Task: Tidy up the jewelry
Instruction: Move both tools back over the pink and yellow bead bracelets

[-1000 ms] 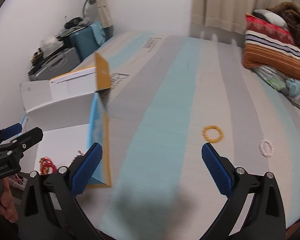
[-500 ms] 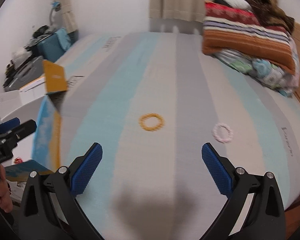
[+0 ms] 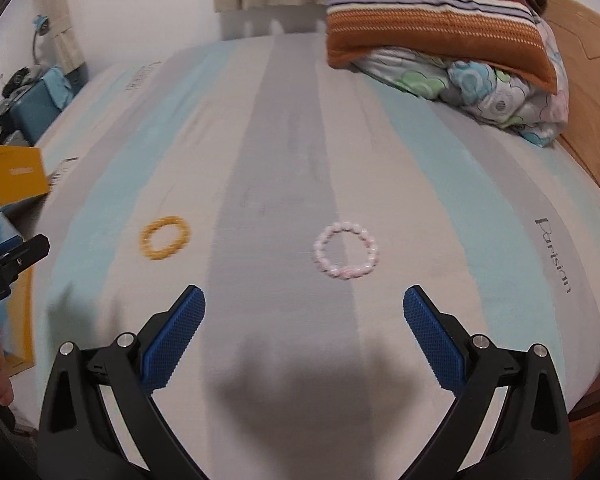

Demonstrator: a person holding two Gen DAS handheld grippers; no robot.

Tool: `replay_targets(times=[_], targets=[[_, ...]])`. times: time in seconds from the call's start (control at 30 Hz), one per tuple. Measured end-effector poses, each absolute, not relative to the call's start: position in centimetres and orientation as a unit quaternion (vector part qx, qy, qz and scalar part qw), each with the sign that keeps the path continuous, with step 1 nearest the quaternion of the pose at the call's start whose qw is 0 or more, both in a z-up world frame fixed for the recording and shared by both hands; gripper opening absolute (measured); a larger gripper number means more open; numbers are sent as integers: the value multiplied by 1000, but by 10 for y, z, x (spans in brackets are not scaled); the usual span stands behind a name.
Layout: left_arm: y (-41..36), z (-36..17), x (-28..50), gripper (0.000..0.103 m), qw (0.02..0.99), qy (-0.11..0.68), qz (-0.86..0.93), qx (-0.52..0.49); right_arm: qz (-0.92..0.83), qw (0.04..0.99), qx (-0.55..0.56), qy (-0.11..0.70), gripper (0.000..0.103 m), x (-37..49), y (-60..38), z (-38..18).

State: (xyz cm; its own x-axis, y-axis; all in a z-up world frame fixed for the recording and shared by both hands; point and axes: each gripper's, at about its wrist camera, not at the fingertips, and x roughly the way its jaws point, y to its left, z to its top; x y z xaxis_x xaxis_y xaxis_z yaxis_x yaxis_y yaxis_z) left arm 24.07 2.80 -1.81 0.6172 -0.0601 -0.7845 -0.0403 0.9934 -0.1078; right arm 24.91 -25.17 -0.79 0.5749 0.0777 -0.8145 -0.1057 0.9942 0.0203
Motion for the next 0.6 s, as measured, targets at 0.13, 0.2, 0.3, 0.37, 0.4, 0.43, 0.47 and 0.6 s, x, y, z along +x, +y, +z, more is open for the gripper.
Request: replay_targets(times=[0.13,0.2,0.3,0.37,0.4,0.43,0.47,0.6], targets=[[8,-42,272,97,895,444,-9,-38,41,879,-19,475,96,277,-266,-35],[3,-52,284,97,894,447,-11,-32,35,876,-17,481,93,288,-270,-47],[-7,-70,305,97,893,450,-6,-13,28,868,-8,497,88,306,-278,-67],[-13,-80,317,97,892,452,-6,-10,24,863,-8,505,86,316,-281,-78],[-15,-84,322,97,890,455,-5,-10,22,861,-6,508,83,320,-283,-82],[-16,-90,328,97,889,458,-2,-9,20,857,2,515,82,327,-286,-89],[-16,-93,332,97,889,459,-2,-10,18,855,7,519,82,331,-288,-93],[-19,-107,345,96,883,469,-4,-10,13,849,17,528,81,343,-292,-107]])
